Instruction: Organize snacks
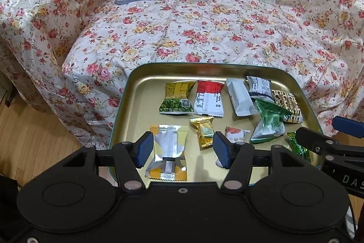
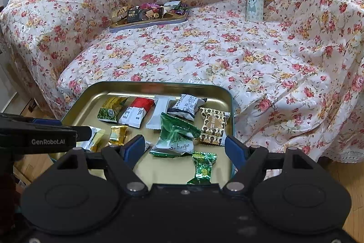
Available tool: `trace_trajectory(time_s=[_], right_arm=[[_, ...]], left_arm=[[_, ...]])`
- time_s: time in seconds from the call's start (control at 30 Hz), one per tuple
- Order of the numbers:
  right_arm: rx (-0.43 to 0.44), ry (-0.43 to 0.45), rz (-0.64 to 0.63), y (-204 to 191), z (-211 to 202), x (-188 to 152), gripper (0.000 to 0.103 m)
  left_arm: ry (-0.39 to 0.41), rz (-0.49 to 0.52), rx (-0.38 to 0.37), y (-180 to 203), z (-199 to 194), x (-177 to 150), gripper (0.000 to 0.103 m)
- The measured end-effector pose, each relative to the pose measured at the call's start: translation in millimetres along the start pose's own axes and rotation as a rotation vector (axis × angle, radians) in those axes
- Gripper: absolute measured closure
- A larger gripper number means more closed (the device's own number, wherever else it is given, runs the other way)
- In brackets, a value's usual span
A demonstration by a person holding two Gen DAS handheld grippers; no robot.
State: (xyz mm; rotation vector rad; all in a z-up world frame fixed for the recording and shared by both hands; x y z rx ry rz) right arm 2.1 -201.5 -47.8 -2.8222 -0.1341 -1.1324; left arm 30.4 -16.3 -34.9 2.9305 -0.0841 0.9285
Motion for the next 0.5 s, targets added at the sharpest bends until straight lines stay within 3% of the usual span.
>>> trace_trajectory(time_s=[0.5], right_arm=[[0.004, -0.053, 0.01, 8.4, 15.3, 0.3, 0.023]], left_arm=[[-0.044, 0.004, -0.002, 4.0, 13.8, 1.6, 0.04]])
Point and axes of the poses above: each gripper's, at about its wrist camera, not at the fingertips, and z roughly the way its jaws point, y to its right, x to its top, the point moved 1 cm from there along z, roughly the way its jaws point, and after that the axes turned 2 degrees about -z, right-handed, at the moved point
